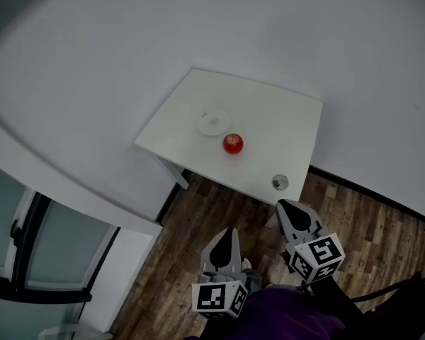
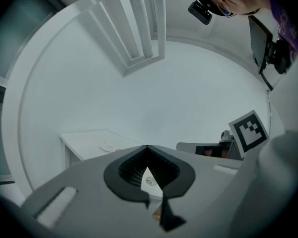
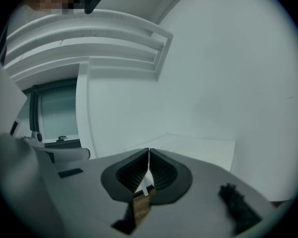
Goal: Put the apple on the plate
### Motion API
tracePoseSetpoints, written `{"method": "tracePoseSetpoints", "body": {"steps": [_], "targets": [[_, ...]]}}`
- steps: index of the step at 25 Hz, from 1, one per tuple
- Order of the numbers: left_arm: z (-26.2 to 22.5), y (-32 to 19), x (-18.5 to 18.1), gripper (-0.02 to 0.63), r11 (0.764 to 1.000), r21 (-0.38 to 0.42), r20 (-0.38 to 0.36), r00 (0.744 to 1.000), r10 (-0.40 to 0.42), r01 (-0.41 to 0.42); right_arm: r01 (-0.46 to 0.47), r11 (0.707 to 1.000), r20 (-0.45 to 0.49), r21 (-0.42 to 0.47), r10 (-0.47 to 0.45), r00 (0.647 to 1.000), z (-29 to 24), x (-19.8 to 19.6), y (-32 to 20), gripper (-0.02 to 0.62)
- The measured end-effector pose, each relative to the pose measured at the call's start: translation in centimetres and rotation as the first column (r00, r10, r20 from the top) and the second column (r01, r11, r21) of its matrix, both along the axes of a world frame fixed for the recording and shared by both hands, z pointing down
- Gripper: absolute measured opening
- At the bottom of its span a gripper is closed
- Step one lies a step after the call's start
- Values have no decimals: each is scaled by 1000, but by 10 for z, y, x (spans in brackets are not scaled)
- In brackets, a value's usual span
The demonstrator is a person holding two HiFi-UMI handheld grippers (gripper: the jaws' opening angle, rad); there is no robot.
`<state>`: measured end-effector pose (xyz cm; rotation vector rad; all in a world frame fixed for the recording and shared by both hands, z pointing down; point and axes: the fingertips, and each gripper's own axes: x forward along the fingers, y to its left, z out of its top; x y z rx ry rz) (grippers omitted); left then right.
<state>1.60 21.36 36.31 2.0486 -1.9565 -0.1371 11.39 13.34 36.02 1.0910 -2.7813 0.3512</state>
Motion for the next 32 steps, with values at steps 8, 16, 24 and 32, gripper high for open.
{"method": "tracePoseSetpoints", "body": {"steps": [8, 16, 24, 32], "targets": [[6, -39, -39, 8, 998, 12, 32, 998, 53, -54, -39, 999, 9, -11, 39, 999, 11, -39, -34, 12], [24, -67, -47, 8, 996, -25, 23, 996, 91, -91, -50, 998, -19, -46, 49, 999, 25, -48, -62, 12], [39, -123, -59, 9, 996, -60, 24, 998, 64, -62, -3, 998, -29, -68, 1, 1000, 37, -63, -123, 12], [63, -192, -73, 30, 990, -137, 29, 999, 44, -39, 1, 998, -52, -70, -5, 999, 37, -59, -199, 12]]}}
